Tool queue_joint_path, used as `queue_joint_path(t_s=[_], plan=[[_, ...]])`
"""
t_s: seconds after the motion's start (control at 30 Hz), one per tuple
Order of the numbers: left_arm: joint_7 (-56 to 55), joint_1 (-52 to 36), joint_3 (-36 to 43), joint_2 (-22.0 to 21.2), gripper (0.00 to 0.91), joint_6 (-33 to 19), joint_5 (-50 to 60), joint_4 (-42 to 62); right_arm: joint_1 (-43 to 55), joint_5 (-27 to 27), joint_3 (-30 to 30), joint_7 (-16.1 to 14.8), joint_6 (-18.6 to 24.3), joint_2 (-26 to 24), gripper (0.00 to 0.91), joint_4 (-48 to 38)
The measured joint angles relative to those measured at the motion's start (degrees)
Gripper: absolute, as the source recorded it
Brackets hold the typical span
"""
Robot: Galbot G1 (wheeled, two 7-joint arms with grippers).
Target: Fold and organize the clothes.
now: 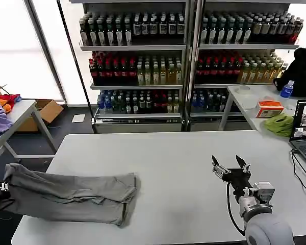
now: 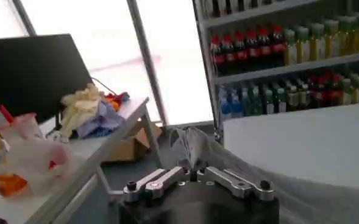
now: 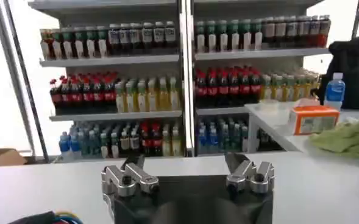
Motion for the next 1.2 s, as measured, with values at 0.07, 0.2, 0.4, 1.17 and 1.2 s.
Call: queue_joint_path(t_s=[0.07, 0.2, 0.4, 1.17, 1.2], plan=[[-0.3, -0.5, -0.1, 0.2, 0.000, 0.3, 0.2, -0.7, 0.3, -0.1, -0.2, 0.0, 0.3, 0.0, 0.907, -0.3], [-0.8, -1.3, 2.0, -0.3, 0.000, 0.8, 1.9, -3.0, 0.9, -0.4, -1.0, 0.2, 0.6, -0.3, 0.907, -1.0], [-1.3, -1.7, 7.7, -4.4, 0.000, 1.1, 5.3, -7.4, 0.7, -1.5, -1.9, 0.1, 1.1, 0.1, 0.907, -1.1], [-3.0, -6.0, 28.5, -15.7, 0.000, 3.7, 10.8, -11.8, -6.6, -5.3, 1.6, 0.5, 1.5, 2.0, 0.907, 4.8], [-3.0, -6.1, 29.1, -15.8, 0.000, 3.8, 10.9, -11.8, -7.0, -5.5, 1.8, 0.5, 1.6, 2.1, 0.907, 5.1]])
